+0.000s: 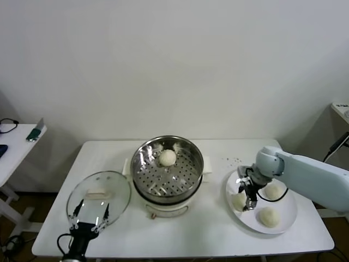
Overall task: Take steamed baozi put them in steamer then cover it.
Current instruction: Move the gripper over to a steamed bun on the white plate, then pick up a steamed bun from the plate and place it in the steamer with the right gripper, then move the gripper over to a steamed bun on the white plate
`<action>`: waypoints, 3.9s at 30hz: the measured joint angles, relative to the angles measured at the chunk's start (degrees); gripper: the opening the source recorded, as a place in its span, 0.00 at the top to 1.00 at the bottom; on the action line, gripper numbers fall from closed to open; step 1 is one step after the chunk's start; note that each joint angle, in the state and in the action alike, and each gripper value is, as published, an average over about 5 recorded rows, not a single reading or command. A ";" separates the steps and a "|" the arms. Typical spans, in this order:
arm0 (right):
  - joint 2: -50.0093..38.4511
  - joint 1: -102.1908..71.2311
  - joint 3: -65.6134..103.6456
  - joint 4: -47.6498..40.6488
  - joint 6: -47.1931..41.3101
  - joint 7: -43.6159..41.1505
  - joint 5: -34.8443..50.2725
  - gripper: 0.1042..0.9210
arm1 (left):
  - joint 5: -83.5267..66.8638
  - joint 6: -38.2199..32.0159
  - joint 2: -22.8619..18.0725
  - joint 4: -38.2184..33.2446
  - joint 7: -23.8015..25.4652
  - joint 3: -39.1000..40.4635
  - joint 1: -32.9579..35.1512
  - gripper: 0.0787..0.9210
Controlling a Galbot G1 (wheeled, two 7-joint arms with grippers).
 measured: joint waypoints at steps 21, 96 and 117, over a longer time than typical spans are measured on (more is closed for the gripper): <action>2.57 23.30 -12.28 -0.97 0.42 -0.70 12.42 0.34 | -0.22 -0.64 -0.09 -0.65 0.33 0.39 1.43 0.12; 31.28 36.24 -17.92 -1.27 -5.46 3.25 28.48 0.12 | 1.09 -0.12 2.08 0.47 0.92 2.63 0.91 0.12; -5.84 26.13 -15.81 14.82 0.55 -1.59 10.12 0.12 | 0.73 2.66 1.04 -2.06 0.70 1.17 0.47 0.12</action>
